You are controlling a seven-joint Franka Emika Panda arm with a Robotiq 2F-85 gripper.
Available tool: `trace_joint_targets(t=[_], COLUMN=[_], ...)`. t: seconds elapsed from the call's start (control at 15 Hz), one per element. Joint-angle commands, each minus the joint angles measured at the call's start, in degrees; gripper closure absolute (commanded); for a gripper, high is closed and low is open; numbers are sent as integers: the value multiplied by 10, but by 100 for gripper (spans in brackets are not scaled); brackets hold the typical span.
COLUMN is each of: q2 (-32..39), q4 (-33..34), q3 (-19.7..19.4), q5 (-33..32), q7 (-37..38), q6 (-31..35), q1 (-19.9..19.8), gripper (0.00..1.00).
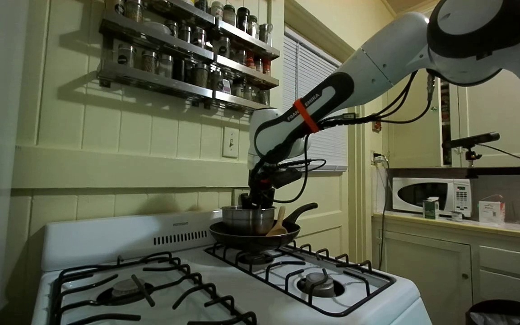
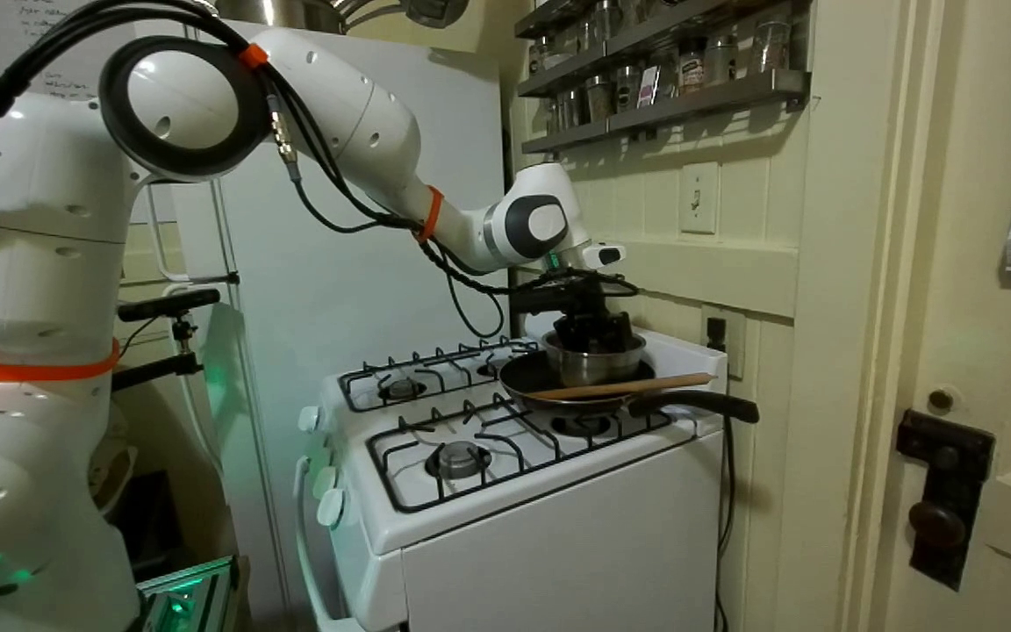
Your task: Take the pink bowl out of the silver bowl
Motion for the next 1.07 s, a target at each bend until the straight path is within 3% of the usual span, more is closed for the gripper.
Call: trace_joint_targets(t=[0.0, 0.73, 1.0], q2=[3, 8, 10], q4=[-6, -12, -20], q3=[-9, -7, -2], q5=[-17, 4, 13], q7=[18, 18, 15], q6=[-11, -10, -7], q1=[7, 3, 3], gripper=[33, 33, 37])
